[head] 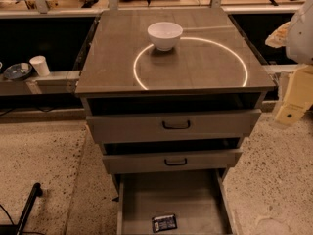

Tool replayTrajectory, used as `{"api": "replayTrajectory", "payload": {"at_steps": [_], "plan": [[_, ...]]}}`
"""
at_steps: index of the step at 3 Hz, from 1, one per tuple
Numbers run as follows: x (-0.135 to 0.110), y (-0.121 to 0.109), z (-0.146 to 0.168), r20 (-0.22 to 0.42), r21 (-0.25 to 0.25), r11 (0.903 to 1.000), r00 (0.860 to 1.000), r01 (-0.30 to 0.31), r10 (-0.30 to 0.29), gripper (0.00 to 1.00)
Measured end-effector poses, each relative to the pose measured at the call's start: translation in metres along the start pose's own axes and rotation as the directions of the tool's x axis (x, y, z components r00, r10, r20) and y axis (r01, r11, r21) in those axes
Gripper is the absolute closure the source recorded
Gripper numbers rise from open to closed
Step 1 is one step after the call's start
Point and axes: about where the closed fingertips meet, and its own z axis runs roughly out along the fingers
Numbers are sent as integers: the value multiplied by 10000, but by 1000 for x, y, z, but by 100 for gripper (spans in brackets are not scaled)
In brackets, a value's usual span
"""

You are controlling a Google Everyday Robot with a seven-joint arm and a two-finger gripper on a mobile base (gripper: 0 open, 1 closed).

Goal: Pick rxbar blueberry from bottom drawer and place on counter

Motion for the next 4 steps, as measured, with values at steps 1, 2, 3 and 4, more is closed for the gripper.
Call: {"api": "replayTrajectory", "payload": {"at_steps": [1, 2, 3, 4], "plan": [[0, 0, 0, 0, 0, 10000, 10000, 0, 0, 0], [-2, 5, 22, -71, 33, 9994, 9994, 343, -343, 0], [-6, 22, 70, -338, 335, 9934, 9935, 1097, -1086, 0], [0, 48, 142, -367, -28, 9889, 9883, 1483, -1483, 0]]}}
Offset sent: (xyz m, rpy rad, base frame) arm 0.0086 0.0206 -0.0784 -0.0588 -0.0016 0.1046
